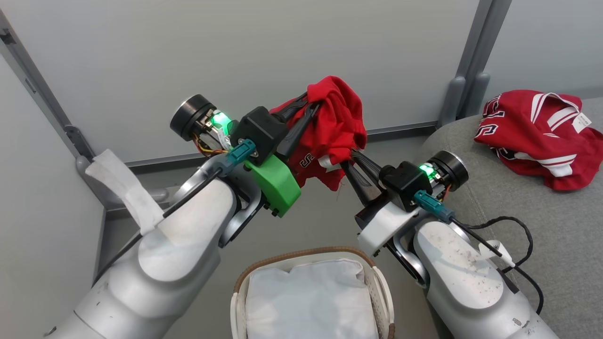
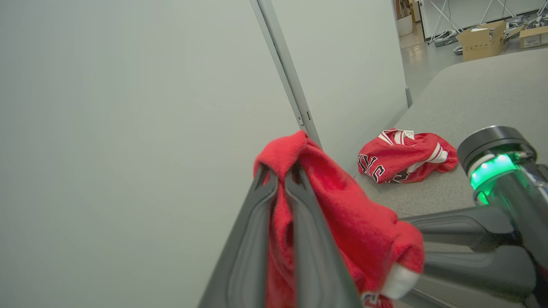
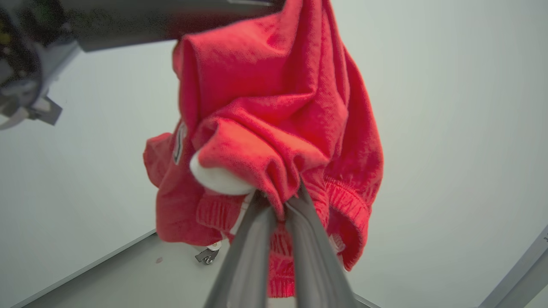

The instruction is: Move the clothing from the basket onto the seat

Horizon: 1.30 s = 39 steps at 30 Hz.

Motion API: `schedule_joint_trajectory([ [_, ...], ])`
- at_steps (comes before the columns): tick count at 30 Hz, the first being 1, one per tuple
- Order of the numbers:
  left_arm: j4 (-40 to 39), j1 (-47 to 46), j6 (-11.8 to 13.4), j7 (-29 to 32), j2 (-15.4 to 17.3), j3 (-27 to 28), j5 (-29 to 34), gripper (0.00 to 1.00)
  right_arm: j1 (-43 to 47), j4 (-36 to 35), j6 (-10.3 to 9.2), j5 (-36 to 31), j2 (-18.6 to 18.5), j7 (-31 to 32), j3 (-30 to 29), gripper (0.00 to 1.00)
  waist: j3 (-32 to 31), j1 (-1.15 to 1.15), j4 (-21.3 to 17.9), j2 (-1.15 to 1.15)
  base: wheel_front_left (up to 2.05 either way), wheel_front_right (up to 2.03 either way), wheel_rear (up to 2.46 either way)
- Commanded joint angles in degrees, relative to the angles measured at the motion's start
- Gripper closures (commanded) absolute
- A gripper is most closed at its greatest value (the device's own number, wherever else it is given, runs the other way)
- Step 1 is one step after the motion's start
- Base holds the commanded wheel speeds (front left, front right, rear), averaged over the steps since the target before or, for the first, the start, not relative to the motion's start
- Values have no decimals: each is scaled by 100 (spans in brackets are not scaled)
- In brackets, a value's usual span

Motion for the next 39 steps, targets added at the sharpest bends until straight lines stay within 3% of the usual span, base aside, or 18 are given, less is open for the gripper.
schedule_joint_trajectory([
  [1,15,106,37,-51,47,18,-55,100,-59,-29,-8,57,-21,-11,17,100,15,0,-19,0,0,0,0],
  [11,138,499,229,-386,60,231,-346,100,18,-33,-7,-13,-21,-12,-194,100,74,0,-117,0,0,0,0],
  [12,160,586,257,-469,34,258,-399,78,22,-35,-8,-19,-20,-11,-238,100,80,0,-126,0,0,0,0],
  [15,263,831,309,-679,-5,290,-507,58,14,-38,-7,-75,-21,-11,-384,100,97,0,-143,0,0,0,0],
  [16,310,918,327,-761,-25,304,-526,40,1,-40,-8,-99,-20,-11,-433,100,104,0,-151,0,0,0,0],
  [17,344,988,340,-825,-35,322,-542,11,-12,-49,-8,-122,-21,-11,-475,100,109,0,-158,0,0,0,0],
  [18,403,1107,366,-914,-59,359,-577,0,-31,-56,-8,-157,-20,-11,-548,100,118,0,-169,0,0,0,0],
  [29,638,2097,337,-1106,-233,867,-624,0,60,-59,-8,-421,-20,-11,-1029,100,181,0,-345,0,0,0,0],
  [39,615,2911,180,-1103,-530,1385,-334,0,204,4,-8,-594,-19,-12,-1398,100,256,0,-791,0,0,0,0],
])
